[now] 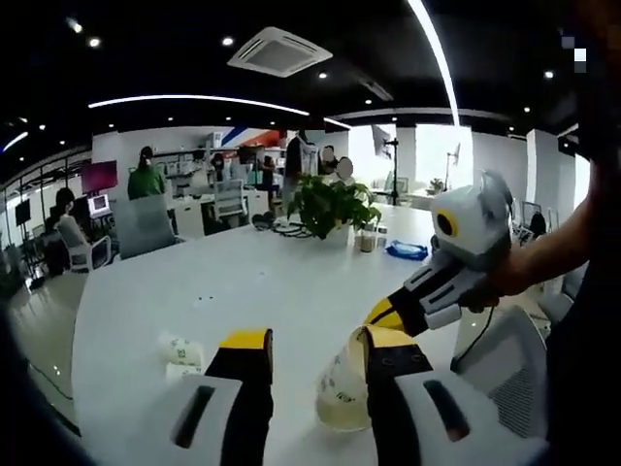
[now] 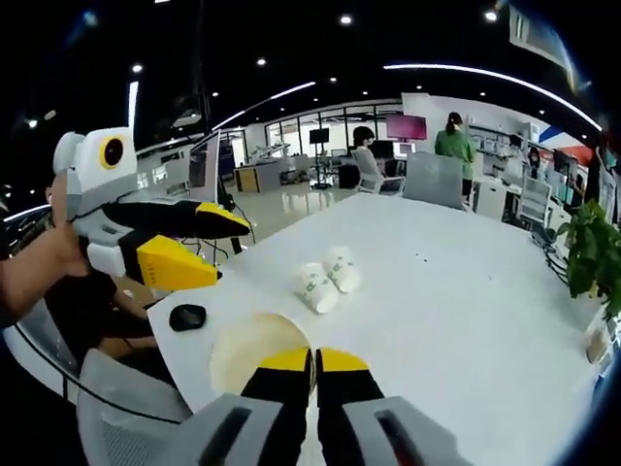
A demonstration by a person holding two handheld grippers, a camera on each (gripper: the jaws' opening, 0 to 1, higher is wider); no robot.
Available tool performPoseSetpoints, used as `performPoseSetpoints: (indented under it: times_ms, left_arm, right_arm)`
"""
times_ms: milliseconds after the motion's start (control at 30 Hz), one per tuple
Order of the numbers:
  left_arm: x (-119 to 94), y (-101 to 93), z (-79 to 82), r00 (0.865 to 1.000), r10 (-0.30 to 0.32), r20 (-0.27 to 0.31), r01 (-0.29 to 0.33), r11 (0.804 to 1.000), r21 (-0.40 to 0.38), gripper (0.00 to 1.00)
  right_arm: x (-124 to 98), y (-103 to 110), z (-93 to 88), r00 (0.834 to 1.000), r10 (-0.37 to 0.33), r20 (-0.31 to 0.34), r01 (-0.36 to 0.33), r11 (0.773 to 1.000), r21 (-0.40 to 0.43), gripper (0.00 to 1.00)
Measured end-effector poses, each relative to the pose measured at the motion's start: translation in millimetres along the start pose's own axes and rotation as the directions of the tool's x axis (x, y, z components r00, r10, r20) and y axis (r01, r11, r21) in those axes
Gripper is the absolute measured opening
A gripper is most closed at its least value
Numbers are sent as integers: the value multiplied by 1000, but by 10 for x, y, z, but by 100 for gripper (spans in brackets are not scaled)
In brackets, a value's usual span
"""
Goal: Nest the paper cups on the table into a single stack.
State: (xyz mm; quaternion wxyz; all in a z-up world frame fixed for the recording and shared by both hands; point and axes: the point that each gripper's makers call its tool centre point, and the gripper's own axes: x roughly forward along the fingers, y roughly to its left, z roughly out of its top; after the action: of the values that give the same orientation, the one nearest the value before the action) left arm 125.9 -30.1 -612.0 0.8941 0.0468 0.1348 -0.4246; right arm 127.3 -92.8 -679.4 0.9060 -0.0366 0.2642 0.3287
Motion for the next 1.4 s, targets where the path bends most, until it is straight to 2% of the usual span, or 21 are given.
performPoseSetpoints:
  times_ms: [167, 400, 700, 933, 1067, 1233, 1400]
  left_arm:
    - [-125, 22, -111, 1000, 1, -4, -1, 1000, 8, 49]
    - [-260, 30, -280, 1000, 14, -4, -14, 999, -29, 58]
    - [-321, -138, -535, 1000, 9, -22, -10, 1000, -25, 72]
    - [-358, -177, -573, 999, 44, -9, -44, 999, -15, 73]
    - [-368, -190, -595, 999, 40, -4, -40, 999, -15, 73]
    - [-394, -204, -624, 999, 47, 9, -47, 998, -31, 74]
    - [-435, -170, -728, 998, 66, -9, -66, 997, -35, 73]
  right_arm:
    - [36, 32, -70, 999, 19, -30, -19, 1000, 23, 0]
    - [121, 37, -170, 997, 34, -69, -31, 998, 45, 0]
    - [257, 58, -279, 991, 46, -122, -42, 999, 34, 0]
    - [366, 55, -368, 988, 41, -148, -42, 999, -4, 0]
    - [418, 43, -420, 986, 22, -163, -36, 996, -82, 0]
    - [431, 45, -451, 984, 23, -174, -37, 996, -80, 0]
    - [402, 63, -415, 989, 28, -144, -36, 998, -56, 2]
